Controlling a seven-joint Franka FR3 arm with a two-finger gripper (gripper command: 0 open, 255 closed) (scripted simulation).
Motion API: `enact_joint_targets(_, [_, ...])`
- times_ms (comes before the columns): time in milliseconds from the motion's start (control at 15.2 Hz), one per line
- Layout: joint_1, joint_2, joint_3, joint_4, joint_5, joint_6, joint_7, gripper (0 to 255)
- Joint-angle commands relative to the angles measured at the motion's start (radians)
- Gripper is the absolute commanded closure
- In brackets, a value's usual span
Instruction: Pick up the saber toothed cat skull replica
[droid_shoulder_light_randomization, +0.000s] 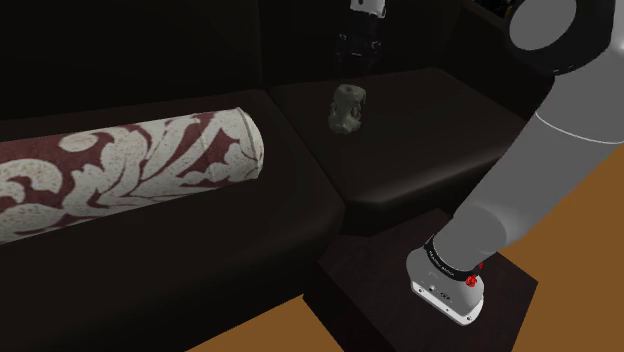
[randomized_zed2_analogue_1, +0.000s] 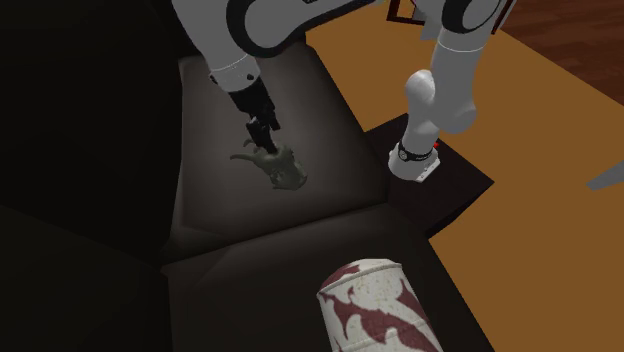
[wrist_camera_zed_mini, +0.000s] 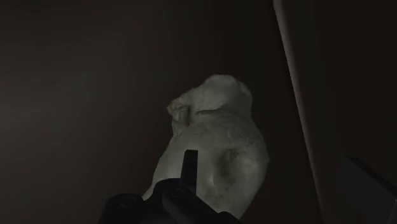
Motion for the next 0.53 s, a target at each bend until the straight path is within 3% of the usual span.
enact_joint_targets(0, [-0.020, 0.089, -0.015, 0.091, 0.021, -0.026, 0.013, 0])
enact_joint_targets(462, [-0.112, 0.410, -0.050, 0.448, 0.103, -0.143, 0.077, 0])
